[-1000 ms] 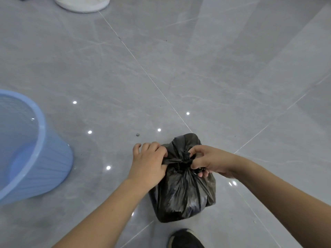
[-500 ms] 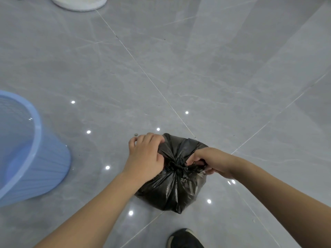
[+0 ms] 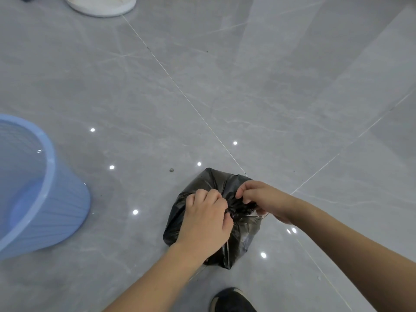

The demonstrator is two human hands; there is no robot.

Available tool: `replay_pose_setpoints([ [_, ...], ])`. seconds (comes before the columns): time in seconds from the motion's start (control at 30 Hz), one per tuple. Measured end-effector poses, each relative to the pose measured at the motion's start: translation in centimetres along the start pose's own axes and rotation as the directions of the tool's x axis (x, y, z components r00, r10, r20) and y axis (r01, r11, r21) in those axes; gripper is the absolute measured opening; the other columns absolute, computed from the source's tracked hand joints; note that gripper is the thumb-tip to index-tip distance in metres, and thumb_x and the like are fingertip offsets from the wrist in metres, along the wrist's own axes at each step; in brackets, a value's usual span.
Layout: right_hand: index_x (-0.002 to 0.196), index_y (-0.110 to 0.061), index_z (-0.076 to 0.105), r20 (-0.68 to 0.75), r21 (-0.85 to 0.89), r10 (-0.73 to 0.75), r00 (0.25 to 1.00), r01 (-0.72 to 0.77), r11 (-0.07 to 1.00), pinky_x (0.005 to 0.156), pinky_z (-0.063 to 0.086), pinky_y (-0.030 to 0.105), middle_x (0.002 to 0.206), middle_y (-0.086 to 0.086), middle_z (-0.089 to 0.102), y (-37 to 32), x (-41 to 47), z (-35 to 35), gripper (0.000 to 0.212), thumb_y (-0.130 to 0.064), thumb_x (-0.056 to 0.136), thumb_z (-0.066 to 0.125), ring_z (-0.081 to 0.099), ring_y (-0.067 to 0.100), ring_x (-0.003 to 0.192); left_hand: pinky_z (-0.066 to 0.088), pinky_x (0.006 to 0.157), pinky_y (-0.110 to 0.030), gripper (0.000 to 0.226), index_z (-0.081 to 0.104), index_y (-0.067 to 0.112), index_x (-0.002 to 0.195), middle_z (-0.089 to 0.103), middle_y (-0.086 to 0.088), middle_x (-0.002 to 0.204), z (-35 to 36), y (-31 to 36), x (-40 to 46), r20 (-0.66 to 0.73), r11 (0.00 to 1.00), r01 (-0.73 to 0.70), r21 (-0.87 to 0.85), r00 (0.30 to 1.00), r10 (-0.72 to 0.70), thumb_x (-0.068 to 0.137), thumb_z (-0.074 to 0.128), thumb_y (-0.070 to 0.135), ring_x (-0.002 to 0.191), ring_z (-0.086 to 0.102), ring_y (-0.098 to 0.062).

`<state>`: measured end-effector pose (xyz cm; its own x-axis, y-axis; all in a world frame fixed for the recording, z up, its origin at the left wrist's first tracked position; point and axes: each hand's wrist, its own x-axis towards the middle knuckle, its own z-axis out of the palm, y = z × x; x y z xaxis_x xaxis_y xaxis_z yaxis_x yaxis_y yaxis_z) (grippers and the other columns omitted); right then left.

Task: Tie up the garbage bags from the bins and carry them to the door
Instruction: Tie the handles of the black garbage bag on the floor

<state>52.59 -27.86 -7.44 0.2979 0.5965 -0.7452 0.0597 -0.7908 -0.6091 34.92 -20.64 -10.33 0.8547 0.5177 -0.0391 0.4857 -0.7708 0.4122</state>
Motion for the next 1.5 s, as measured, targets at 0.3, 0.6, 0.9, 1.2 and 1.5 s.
replay_pose_setpoints([
  [0.3,0.080,-0.027,0.057,0.073,-0.392,-0.453,0.888,0.443,0.806,0.054,0.035,0.017,0.060,-0.013,0.042,0.5,0.0,1.1,0.011,-0.031,0.090,0.059,0.039,0.003,0.054,0.036,0.070,-0.039,0.032,0.043,0.022,0.041,0.049,-0.006,0.068,-3.3,-1.3,2.7,0.567,0.509,0.712,-0.483,0.698,-0.438,0.067,0.046,0.039,0.076,0.046,-0.027],
  [0.6,0.095,-0.030,0.045,0.068,-0.785,-0.563,0.824,0.392,0.480,0.064,0.040,0.029,0.076,-0.012,0.058,2.2,0.7,0.7,0.012,-0.040,0.099,0.040,0.051,0.011,0.066,0.029,0.083,-0.039,0.037,0.059,0.017,0.071,0.053,0.002,0.093,-2.4,-5.0,1.9,0.230,0.871,0.481,0.097,0.841,-0.490,0.086,0.030,0.034,0.089,0.035,-0.020],
  [0.9,0.102,-0.030,0.059,-0.044,-0.862,-0.584,0.811,0.265,0.433,0.067,0.048,0.032,0.094,-0.009,0.064,1.4,1.5,1.1,0.021,-0.040,0.097,0.042,0.062,0.015,0.089,0.030,0.102,-0.045,0.025,0.059,0.019,0.101,0.048,0.003,0.127,-0.7,-4.0,2.0,-0.021,0.892,0.440,-0.106,0.896,-0.444,0.099,0.035,0.027,0.120,0.040,-0.021],
  [1.2,0.100,-0.018,0.072,-0.268,-0.615,-0.526,0.807,0.277,0.738,0.108,0.030,0.036,0.137,0.001,0.048,-5.5,-5.2,-4.1,0.024,-0.031,0.096,0.052,0.045,0.019,0.121,0.044,0.062,-0.038,0.026,0.041,0.017,0.080,0.053,-0.004,0.073,-11.8,1.5,9.7,0.193,0.892,0.399,-0.212,0.912,-0.362,0.101,0.027,0.023,0.069,0.054,-0.023],
  [1.5,0.082,-0.029,0.062,-0.465,-0.113,-0.242,0.851,0.214,0.970,0.068,0.049,0.033,0.078,-0.004,0.065,-22.5,-25.8,-16.2,0.020,-0.043,0.091,0.051,0.061,0.015,0.075,0.028,0.051,-0.033,0.024,0.040,0.016,0.080,0.050,-0.001,0.069,-37.7,16.8,17.9,0.163,0.987,0.134,-0.089,0.980,-0.118,0.101,0.030,0.022,0.062,0.047,-0.016],
])
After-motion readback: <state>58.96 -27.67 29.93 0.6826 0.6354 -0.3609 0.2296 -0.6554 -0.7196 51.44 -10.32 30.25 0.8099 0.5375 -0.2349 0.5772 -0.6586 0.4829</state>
